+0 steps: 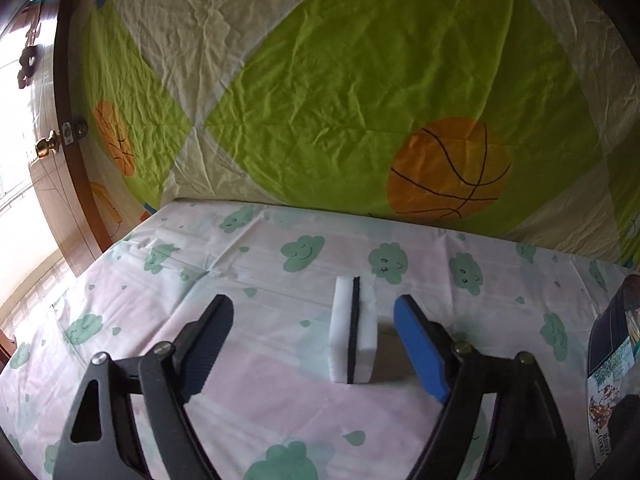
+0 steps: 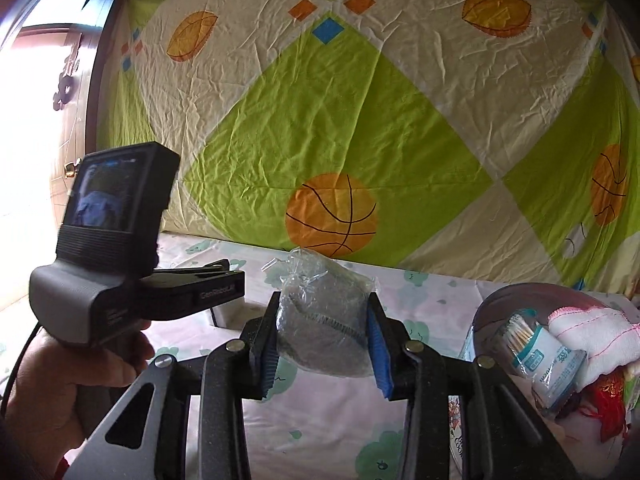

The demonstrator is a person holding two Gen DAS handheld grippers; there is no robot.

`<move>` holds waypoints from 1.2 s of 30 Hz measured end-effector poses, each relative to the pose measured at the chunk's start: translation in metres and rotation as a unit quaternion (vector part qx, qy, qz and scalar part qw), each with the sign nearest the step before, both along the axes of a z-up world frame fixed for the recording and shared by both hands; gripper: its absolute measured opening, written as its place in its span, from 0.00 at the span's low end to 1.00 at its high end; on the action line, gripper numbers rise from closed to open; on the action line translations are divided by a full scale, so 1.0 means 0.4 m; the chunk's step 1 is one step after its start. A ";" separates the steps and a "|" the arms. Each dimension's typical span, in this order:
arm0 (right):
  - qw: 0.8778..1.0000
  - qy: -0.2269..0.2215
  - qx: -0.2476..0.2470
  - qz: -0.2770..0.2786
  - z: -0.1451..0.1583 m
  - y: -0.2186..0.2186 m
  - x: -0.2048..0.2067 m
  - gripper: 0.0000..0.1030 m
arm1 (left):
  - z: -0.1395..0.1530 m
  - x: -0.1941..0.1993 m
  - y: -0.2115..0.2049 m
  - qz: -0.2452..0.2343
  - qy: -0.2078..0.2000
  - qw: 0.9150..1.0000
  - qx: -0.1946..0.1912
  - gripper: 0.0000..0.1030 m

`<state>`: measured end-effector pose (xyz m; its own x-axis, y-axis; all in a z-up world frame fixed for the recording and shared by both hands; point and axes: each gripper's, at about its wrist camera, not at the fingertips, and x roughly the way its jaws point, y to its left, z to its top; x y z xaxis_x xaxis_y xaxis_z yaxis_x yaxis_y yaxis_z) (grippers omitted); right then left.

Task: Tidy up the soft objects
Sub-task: 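Close the left tool on the white-and-black sponge and lift it, then carry the sponge and plastic bag over the tin with both tools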

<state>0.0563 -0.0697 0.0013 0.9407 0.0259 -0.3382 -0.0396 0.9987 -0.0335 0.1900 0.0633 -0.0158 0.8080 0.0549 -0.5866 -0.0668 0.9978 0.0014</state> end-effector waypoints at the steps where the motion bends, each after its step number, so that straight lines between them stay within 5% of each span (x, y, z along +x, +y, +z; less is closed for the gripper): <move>1: 1.000 0.000 0.000 0.000 0.000 0.000 0.000 0.40 | -0.011 0.014 -0.010 -0.007 0.011 1.000 -0.010 0.65; 5: 1.000 0.006 0.004 -0.002 -0.004 -0.003 0.003 0.40 | -0.055 0.066 -0.044 -0.010 0.061 0.998 0.000 0.42; 9: 1.000 0.019 0.007 -0.004 -0.008 -0.008 0.014 0.40 | -0.073 0.084 -0.022 -0.014 0.089 0.995 -0.030 0.25; 15: 1.000 0.015 0.012 -0.009 -0.008 -0.013 0.009 0.40 | -0.062 0.064 -0.005 -0.020 0.068 0.996 -0.059 0.24; 22: 1.000 -0.012 -0.005 -0.027 -0.001 -0.012 -0.008 0.40 | -0.023 -0.016 -0.001 -0.011 0.009 0.999 -0.037 0.24; 36: 0.999 -0.019 -0.007 -0.040 0.001 -0.020 -0.022 0.40 | -0.006 -0.139 -0.008 0.006 -0.035 0.999 -0.034 0.24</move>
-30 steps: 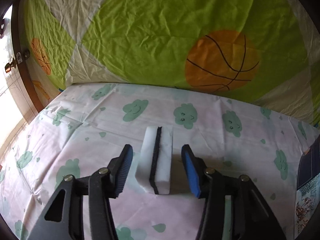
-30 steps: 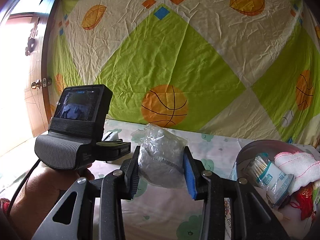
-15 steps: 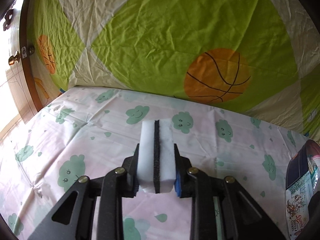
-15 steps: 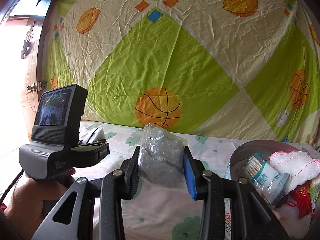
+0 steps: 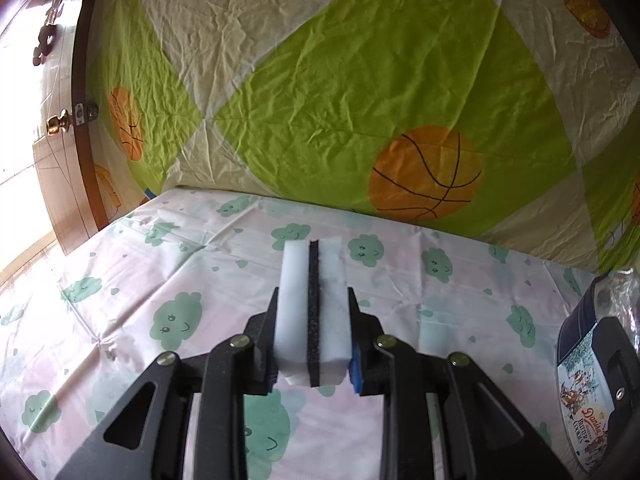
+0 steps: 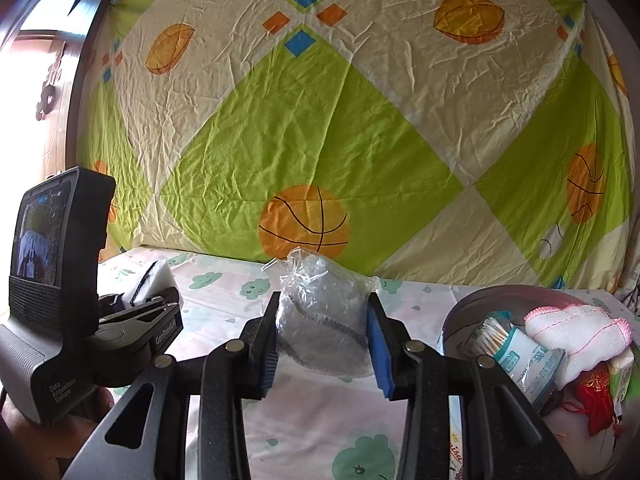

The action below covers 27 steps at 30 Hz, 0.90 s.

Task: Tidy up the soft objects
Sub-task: 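Carry the sponge and plastic bag over the tin with both tools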

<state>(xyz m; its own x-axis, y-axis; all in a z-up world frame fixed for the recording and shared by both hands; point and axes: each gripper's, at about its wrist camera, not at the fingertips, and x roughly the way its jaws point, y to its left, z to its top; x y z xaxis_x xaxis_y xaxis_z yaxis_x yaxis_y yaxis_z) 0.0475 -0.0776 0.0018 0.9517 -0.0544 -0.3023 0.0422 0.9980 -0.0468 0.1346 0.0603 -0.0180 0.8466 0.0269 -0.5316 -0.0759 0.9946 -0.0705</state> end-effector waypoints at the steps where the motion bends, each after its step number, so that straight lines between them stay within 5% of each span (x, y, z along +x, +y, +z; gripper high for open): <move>1: 1.000 0.000 0.000 -0.001 0.000 -0.001 -0.002 0.40 | 0.000 -0.005 -0.001 -0.001 0.000 1.000 0.000 0.24; 27: 1.000 -0.001 -0.005 -0.014 0.005 -0.033 -0.072 0.40 | 0.024 -0.117 -0.049 -0.010 -0.043 0.999 0.015 0.24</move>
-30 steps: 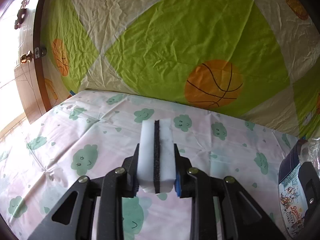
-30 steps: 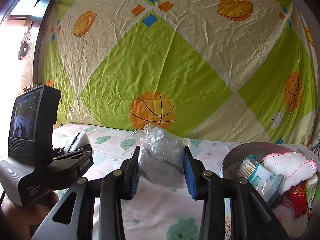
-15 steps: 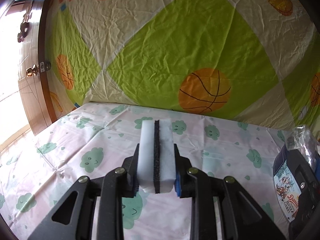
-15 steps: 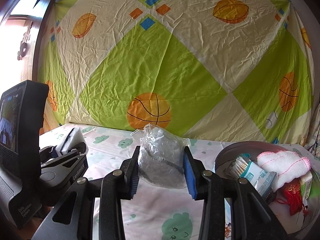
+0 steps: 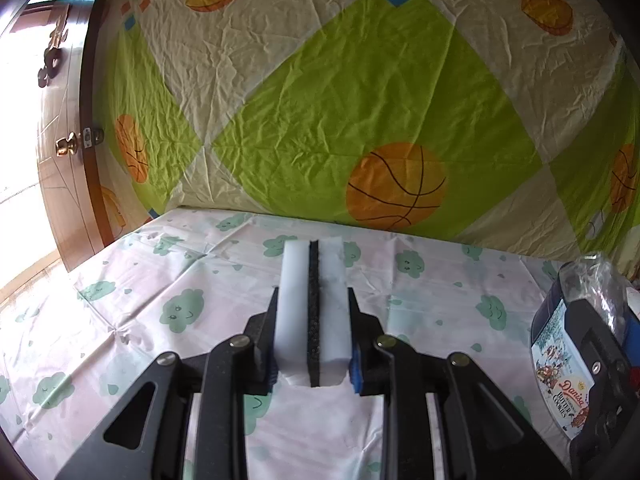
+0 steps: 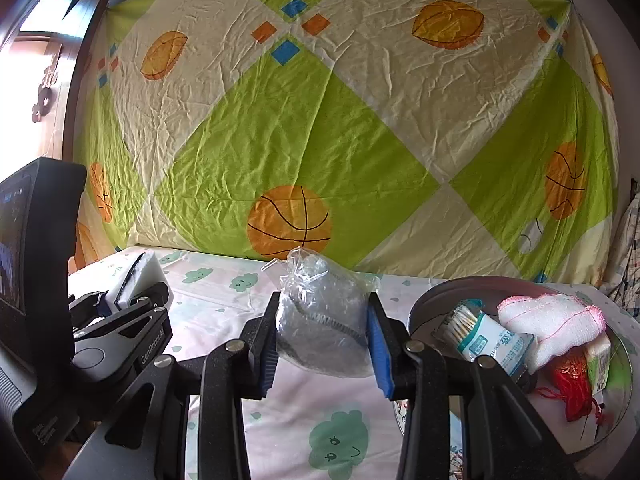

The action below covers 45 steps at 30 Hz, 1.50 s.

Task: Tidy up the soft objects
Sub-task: 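Carry the sponge and plastic bag over the tin with both tools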

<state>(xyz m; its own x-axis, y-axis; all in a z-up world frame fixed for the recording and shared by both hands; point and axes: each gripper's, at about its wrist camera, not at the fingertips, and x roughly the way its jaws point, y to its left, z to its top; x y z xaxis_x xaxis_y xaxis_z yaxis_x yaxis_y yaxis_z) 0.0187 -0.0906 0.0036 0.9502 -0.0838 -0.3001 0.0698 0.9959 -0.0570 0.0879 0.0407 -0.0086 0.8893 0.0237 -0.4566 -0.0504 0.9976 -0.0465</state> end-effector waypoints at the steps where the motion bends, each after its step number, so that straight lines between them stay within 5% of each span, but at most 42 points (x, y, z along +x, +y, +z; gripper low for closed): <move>1: 1.000 0.000 0.000 0.000 0.001 -0.002 -0.003 0.40 | 0.000 -0.003 -0.002 -0.001 0.001 1.000 -0.001 0.24; 45: 1.000 -0.013 -0.021 -0.018 0.019 -0.120 -0.128 0.40 | 0.003 -0.084 -0.134 -0.048 0.017 0.999 -0.016 0.24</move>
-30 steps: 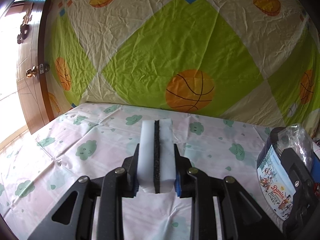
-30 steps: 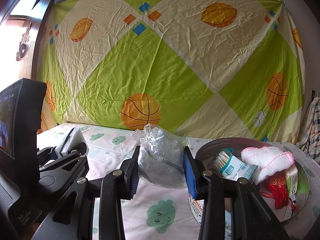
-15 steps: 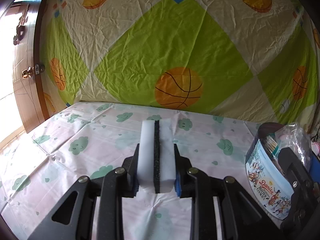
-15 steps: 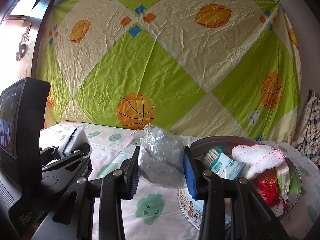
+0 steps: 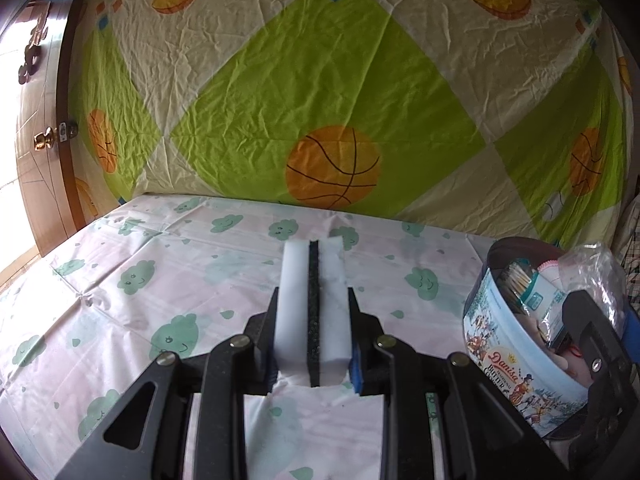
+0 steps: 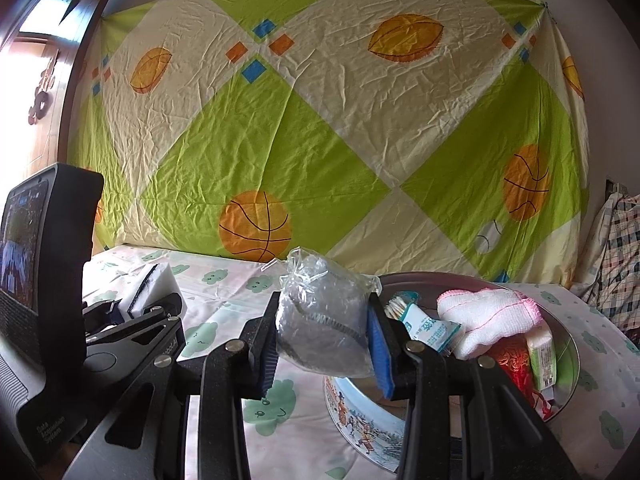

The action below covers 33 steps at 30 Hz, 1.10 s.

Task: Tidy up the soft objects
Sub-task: 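Carry the sponge and plastic bag over the tin with both tools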

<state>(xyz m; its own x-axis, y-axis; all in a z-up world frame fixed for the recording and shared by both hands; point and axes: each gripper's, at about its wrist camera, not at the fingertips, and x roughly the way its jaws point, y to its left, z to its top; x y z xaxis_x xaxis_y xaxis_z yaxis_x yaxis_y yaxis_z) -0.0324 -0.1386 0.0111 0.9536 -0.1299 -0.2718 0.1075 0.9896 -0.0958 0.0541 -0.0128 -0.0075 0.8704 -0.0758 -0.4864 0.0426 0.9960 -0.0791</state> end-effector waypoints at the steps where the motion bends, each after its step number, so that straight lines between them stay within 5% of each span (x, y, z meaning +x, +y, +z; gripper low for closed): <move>1: 1.000 -0.001 0.000 -0.001 0.001 -0.005 -0.003 0.40 | 0.000 -0.001 -0.005 -0.001 0.000 1.000 0.001 0.24; 33: 0.998 -0.028 -0.010 -0.052 0.027 -0.197 -0.090 0.41 | 0.045 -0.091 -0.199 -0.065 -0.030 0.997 0.019 0.24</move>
<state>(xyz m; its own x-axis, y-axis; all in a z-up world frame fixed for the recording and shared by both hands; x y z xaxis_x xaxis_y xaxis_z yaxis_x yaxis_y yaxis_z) -0.0684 -0.2175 0.0218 0.9484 -0.2335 -0.2144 0.2149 0.9708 -0.1064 0.0179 -0.0926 0.0106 0.8817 -0.1724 -0.4391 0.1746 0.9840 -0.0357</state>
